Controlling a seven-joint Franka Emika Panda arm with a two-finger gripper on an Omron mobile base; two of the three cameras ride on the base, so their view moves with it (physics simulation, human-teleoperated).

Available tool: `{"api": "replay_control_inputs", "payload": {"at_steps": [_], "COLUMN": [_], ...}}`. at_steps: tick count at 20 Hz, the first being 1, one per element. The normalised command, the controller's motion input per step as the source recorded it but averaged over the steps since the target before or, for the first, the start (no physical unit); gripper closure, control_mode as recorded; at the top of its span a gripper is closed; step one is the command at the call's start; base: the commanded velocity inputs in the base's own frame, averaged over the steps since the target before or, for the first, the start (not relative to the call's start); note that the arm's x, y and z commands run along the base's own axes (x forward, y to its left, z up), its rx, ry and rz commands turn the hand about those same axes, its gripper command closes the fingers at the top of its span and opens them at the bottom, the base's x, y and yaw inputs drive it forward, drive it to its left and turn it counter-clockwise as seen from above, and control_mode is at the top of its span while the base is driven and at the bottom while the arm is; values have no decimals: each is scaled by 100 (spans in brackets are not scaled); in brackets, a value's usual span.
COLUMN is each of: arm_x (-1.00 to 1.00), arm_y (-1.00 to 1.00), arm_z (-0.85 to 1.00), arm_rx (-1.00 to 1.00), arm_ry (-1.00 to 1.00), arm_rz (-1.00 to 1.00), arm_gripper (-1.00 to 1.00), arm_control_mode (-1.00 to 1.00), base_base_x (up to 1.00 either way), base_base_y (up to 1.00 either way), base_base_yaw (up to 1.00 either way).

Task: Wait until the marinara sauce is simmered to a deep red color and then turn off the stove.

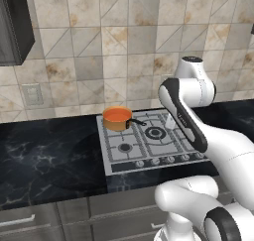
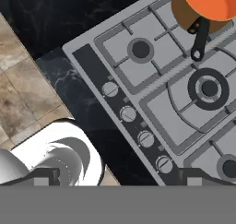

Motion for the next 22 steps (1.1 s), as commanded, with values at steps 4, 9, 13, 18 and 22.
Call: {"api": "replay_control_inputs", "payload": {"at_steps": [4,9,13,18,22], "arm_x": [-6,0,0,0,0], "arm_y": [0,0,-3,-7,-9], "arm_z": [-24,-22,-16,-14,-20], "arm_rx": [-5,-1,0,0,0], "arm_ry": [0,0,0,0,-7], "arm_rz": [41,45,50,49,44], "arm_gripper": [-100,-100,-100,-100,-100], "arm_control_mode": [-100,-100,-100,-100,-100], "base_base_x": [0,0,0,0,0], "base_base_y": [0,0,0,0,0], "base_base_yaw": [0,0,0,0,0]}}
